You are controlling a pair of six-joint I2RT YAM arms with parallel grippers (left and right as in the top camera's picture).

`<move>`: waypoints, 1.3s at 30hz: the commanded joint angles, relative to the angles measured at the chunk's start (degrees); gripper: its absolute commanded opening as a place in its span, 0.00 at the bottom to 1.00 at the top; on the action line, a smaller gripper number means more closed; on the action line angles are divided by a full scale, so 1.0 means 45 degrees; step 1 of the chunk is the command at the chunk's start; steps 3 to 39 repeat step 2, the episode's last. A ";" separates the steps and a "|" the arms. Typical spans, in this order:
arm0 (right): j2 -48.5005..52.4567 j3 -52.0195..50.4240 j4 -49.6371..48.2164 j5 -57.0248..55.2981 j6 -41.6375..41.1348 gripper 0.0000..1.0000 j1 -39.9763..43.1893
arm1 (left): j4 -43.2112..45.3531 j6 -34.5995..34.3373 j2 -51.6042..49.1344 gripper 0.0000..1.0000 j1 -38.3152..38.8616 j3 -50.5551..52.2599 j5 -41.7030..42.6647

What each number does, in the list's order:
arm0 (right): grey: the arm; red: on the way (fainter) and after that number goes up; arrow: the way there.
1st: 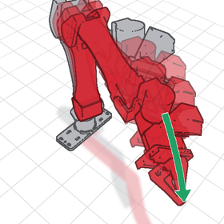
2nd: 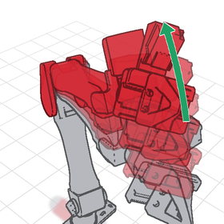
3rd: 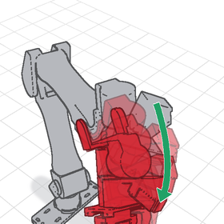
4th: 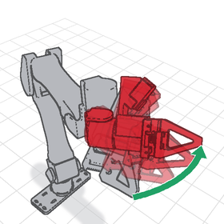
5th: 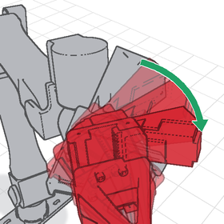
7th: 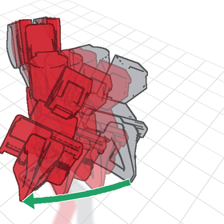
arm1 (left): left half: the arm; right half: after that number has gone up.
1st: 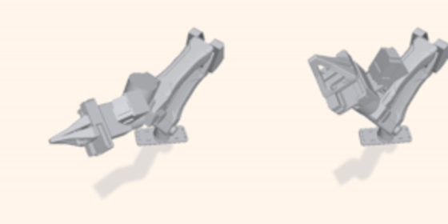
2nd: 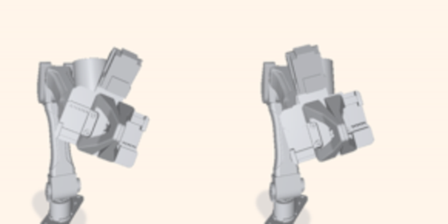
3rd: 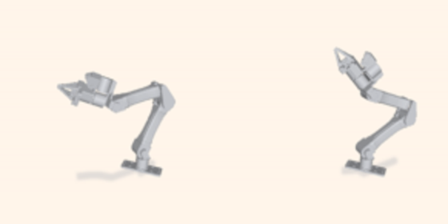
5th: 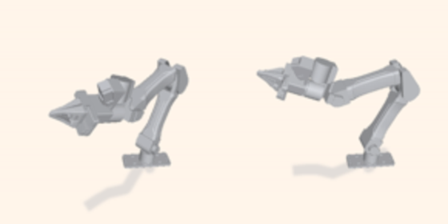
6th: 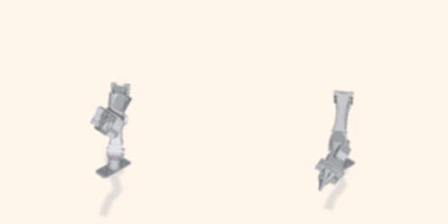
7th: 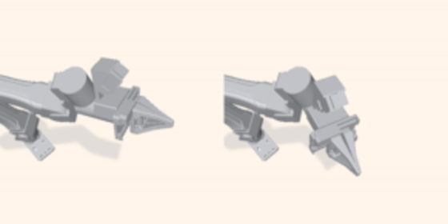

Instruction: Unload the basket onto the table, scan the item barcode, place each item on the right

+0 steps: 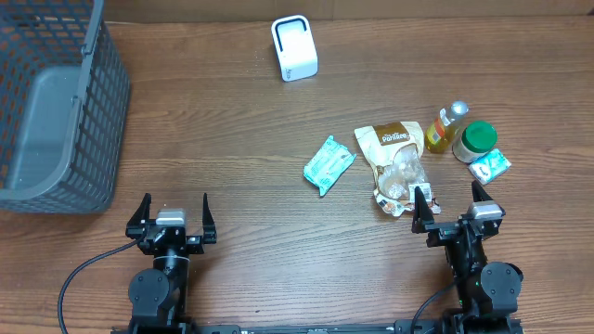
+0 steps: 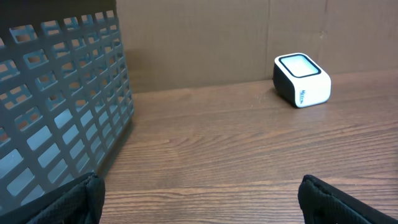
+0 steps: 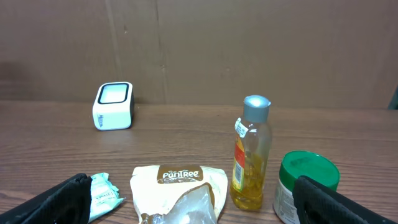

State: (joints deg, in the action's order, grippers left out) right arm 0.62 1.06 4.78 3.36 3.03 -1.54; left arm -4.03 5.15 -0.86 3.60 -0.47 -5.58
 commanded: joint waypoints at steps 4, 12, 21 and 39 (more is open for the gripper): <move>-0.0102 -0.0136 -0.0029 -0.0170 0.0010 1.00 -0.0063 | 0.0000 0.0335 0.0136 1.00 -0.0092 0.0044 -0.0029; -0.0102 -0.0136 -0.0029 -0.0170 0.0010 1.00 -0.0063 | 0.0000 0.0335 0.0136 1.00 -0.0092 0.0044 -0.0029; -0.0102 -0.0136 -0.0029 -0.0170 0.0010 1.00 -0.0063 | 0.0000 0.0335 0.0136 1.00 -0.0092 0.0044 -0.0029; -0.0102 -0.0136 -0.0029 -0.0170 0.0010 1.00 -0.0063 | 0.0000 0.0335 0.0136 1.00 -0.0092 0.0044 -0.0029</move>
